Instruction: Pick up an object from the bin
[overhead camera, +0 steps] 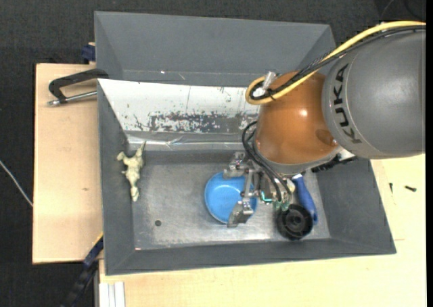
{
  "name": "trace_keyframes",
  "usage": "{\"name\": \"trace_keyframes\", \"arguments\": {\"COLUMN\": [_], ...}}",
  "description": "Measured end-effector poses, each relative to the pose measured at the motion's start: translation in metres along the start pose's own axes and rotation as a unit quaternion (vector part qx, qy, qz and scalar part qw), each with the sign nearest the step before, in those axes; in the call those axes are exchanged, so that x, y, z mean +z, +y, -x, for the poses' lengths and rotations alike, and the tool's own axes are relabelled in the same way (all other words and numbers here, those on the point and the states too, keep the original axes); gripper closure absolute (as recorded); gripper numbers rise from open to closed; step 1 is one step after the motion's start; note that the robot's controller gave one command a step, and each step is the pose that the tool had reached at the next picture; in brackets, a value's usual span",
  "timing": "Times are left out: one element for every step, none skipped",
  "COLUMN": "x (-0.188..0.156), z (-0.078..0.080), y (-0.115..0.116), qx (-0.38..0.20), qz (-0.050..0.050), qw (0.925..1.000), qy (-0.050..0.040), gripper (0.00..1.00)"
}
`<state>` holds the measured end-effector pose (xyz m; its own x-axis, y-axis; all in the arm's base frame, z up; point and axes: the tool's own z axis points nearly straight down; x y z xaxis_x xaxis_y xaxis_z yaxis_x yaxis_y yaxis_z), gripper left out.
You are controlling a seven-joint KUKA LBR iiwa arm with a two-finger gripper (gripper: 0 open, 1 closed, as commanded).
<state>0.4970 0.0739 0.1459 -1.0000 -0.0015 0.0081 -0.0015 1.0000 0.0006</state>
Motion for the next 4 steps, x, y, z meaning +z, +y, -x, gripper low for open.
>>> {"name": "trace_keyframes", "arguments": {"x": [0.073, 0.070, 0.069, -0.086], "z": [0.009, 0.006, 0.038, 0.043], "y": [-0.003, -0.004, -0.031, -0.034], "qx": [-0.076, -0.075, -0.076, -0.106], "qz": [0.001, 0.000, 0.004, -0.001], "qw": [0.9971, 0.9972, 0.9971, 0.9943], "qy": [-0.0077, 0.0010, -0.0030, -0.0113], "gripper": [0.00, 1.00, 1.00, 1.00]}}
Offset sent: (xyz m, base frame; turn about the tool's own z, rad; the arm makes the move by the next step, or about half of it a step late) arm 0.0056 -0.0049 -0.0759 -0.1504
